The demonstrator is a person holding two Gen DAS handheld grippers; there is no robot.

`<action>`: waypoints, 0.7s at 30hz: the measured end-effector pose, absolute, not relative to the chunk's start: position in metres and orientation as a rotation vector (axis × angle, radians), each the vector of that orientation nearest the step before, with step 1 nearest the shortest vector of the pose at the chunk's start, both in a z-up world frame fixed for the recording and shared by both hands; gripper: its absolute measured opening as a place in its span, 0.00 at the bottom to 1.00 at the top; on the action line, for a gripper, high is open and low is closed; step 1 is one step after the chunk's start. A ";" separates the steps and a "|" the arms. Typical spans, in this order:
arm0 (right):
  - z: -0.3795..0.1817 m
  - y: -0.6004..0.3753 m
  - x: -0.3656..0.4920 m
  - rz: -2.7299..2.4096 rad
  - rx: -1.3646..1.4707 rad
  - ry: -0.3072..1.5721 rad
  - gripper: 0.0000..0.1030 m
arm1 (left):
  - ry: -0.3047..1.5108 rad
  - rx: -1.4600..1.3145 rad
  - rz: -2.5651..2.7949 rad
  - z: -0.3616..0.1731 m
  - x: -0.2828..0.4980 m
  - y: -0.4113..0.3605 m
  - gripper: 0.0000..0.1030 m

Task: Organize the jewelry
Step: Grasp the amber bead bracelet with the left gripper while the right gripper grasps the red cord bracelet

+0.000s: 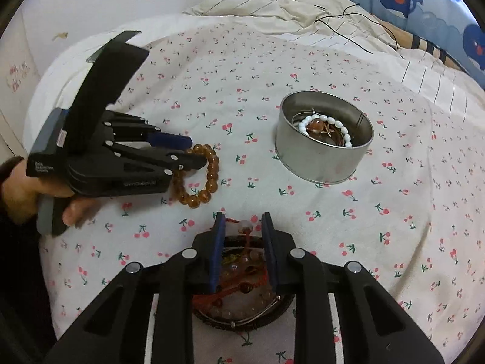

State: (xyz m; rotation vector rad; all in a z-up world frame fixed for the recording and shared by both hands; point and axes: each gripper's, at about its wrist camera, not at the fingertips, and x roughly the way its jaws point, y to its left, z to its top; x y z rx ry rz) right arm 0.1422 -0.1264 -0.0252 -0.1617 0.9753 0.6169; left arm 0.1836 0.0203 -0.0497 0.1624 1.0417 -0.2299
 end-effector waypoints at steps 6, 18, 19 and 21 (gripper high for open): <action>-0.032 -0.126 0.138 0.594 -0.246 1.038 0.72 | 1.042 0.163 -0.230 -0.050 0.183 0.020 0.31; -0.005 -0.145 0.124 0.631 -0.166 0.997 0.37 | 1.040 0.171 -0.229 -0.051 0.184 0.019 0.34; -0.011 -0.143 0.125 0.618 -0.180 1.024 0.27 | 1.040 0.171 -0.229 -0.051 0.184 0.019 0.34; -0.020 -0.143 0.125 0.603 -0.180 1.052 0.22 | 1.040 0.171 -0.229 -0.051 0.184 0.019 0.34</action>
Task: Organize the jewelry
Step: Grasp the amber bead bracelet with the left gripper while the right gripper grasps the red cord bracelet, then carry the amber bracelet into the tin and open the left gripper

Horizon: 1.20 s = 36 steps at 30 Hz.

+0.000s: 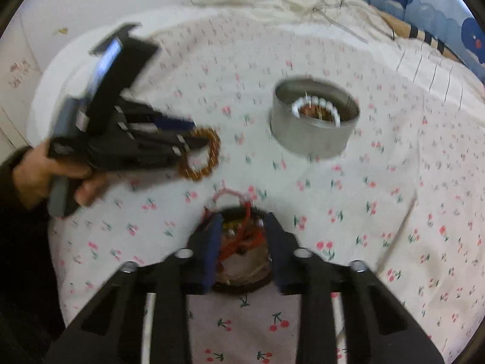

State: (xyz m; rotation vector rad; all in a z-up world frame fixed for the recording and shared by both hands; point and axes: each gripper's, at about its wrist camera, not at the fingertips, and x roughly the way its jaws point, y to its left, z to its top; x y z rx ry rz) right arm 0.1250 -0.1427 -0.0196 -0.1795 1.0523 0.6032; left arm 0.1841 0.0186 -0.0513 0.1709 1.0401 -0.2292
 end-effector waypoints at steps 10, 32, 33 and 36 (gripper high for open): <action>-0.012 -0.140 0.123 0.608 -0.154 0.997 0.04 | 1.040 0.173 -0.246 -0.051 0.184 0.018 0.27; 0.051 -0.218 0.133 0.632 0.315 0.758 0.04 | 0.899 0.049 -0.377 -0.013 0.175 0.027 0.10; 0.051 -0.221 0.134 0.634 0.330 0.751 0.04 | 0.889 0.051 -0.383 -0.010 0.173 0.025 0.10; 0.055 -0.230 0.134 0.625 0.374 0.730 0.04 | 0.867 0.048 -0.405 -0.004 0.169 0.022 0.10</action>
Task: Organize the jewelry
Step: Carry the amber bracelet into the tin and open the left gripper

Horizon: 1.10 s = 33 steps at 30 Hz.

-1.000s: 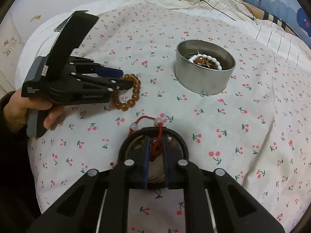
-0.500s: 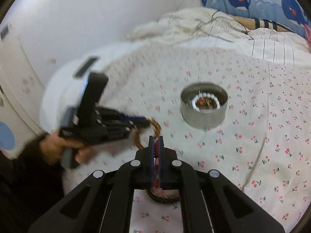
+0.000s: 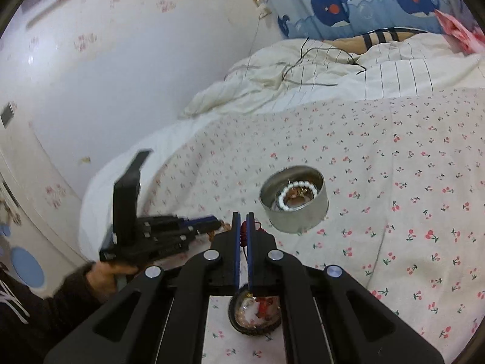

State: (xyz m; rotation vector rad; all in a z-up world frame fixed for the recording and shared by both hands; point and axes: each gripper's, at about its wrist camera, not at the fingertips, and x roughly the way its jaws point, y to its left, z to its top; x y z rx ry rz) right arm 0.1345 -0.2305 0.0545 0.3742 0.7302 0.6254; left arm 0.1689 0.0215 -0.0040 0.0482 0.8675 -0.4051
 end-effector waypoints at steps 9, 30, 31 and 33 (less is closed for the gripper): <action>0.051 -0.241 0.140 0.581 0.392 0.762 0.04 | 0.848 0.001 -0.452 0.010 0.168 0.018 0.10; 0.035 -0.264 0.147 0.505 0.498 0.803 0.04 | 0.827 -0.094 -0.602 0.055 0.186 -0.018 0.10; 0.034 -0.262 0.149 0.508 0.498 0.806 0.04 | 0.823 -0.095 -0.607 0.058 0.187 -0.021 0.10; 0.033 -0.260 0.149 0.512 0.501 0.811 0.04 | 0.805 -0.090 -0.617 0.068 0.193 -0.029 0.10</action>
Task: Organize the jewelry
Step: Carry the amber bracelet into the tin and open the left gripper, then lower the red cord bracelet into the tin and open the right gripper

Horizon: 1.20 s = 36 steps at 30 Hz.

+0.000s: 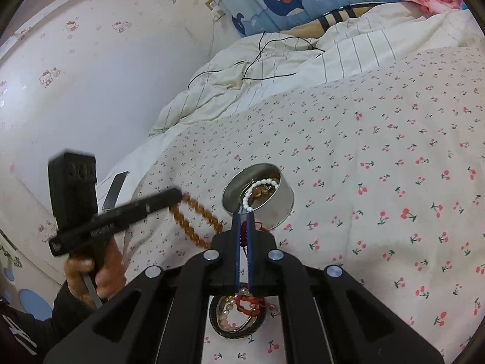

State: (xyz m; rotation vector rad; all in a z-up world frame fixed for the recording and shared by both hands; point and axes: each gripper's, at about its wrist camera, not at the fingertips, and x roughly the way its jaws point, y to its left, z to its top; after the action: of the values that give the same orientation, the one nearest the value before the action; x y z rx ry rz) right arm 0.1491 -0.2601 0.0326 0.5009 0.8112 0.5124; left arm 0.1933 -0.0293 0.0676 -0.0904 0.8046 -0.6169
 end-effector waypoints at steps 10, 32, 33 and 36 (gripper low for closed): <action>0.031 -0.257 0.150 0.512 0.502 0.819 0.04 | 0.814 -0.073 -0.601 0.064 0.240 -0.061 0.10; 0.024 -0.236 0.153 0.500 0.482 0.819 0.04 | 0.864 0.045 -0.209 0.007 0.216 0.010 0.74; 0.027 -0.234 0.154 0.501 0.483 0.809 0.04 | 0.878 0.038 -0.198 0.005 0.219 0.014 0.74; 0.037 -0.228 0.158 0.515 0.491 0.782 0.04 | 0.843 -0.030 -0.184 0.019 0.223 0.031 0.80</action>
State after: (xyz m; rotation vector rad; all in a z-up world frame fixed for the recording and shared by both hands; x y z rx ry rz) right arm 0.1579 -0.2277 0.0366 0.4912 0.7818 0.5154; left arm 0.2228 0.0308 0.0187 -0.0300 0.8425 -0.1844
